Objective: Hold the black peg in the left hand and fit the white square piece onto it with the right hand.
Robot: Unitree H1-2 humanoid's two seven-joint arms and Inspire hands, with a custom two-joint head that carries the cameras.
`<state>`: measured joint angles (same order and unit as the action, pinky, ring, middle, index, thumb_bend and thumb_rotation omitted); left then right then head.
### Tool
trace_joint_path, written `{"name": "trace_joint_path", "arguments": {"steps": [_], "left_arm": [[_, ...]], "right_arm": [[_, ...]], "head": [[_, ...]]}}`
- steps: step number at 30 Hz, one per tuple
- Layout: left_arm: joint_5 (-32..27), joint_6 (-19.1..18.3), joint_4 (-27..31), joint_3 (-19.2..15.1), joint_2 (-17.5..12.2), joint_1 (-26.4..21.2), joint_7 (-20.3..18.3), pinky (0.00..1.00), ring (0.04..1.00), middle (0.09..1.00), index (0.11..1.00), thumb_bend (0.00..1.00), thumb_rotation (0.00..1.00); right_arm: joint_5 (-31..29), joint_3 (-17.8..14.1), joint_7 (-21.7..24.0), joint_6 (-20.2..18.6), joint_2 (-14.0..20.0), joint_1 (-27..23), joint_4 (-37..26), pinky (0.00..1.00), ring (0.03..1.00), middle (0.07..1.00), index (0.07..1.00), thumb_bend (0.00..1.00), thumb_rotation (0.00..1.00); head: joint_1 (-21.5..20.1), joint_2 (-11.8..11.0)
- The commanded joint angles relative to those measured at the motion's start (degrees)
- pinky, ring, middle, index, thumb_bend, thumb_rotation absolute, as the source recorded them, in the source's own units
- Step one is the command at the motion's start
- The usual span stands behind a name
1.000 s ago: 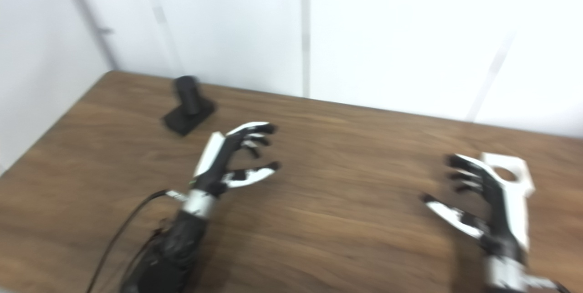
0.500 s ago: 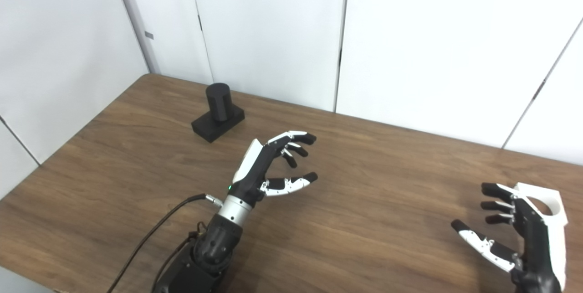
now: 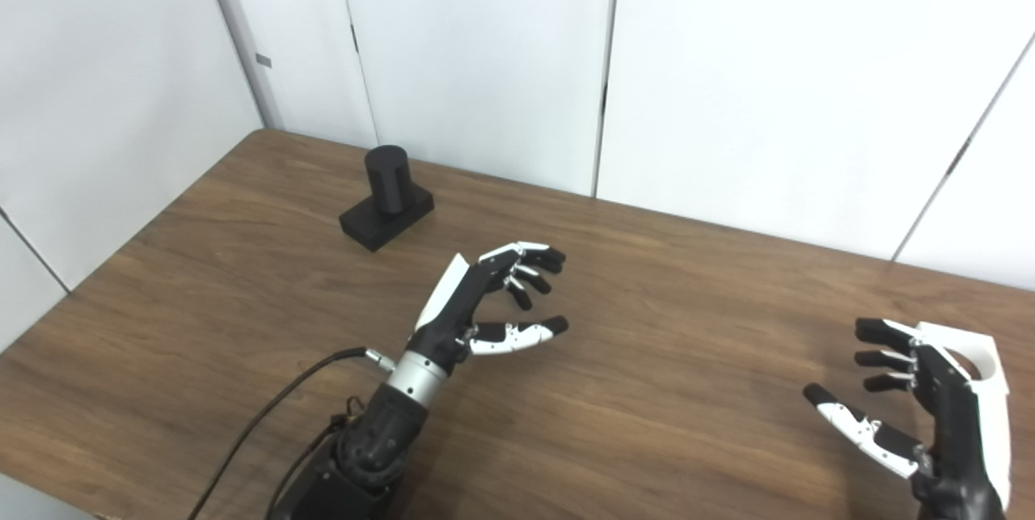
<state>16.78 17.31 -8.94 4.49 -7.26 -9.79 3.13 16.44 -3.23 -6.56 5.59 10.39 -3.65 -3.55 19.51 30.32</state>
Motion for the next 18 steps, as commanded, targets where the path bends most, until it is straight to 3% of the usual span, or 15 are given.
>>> {"name": "trace_joint_path", "arguments": {"steps": [1,8,18], "left_arm": [[-0.37,-0.31,3.55,-1.77,-2.16,-3.11,0.26,0.53,0.656,0.711,0.710,0.73,0.08],[3.28,-2.70,5.56,-5.97,-4.77,-6.08,3.54,0.50,0.657,0.729,0.720,0.77,0.09],[8.35,-6.11,5.58,-9.38,-6.36,-8.62,8.10,0.59,0.734,0.789,0.754,0.78,0.10]], "right_arm": [[-0.71,-0.59,-0.09,-0.26,-0.09,-1.23,-2.39,0.51,0.630,0.696,0.675,0.52,0.00],[-0.66,-0.66,-0.15,-0.44,-0.14,-1.27,-2.49,0.50,0.629,0.702,0.679,0.52,0.00],[-0.94,-0.66,0.32,-2.21,-0.32,-0.82,-4.04,0.50,0.625,0.700,0.678,0.51,0.00]], "head": [[0.07,-0.06],[0.12,-0.19],[0.14,-0.04]]}}
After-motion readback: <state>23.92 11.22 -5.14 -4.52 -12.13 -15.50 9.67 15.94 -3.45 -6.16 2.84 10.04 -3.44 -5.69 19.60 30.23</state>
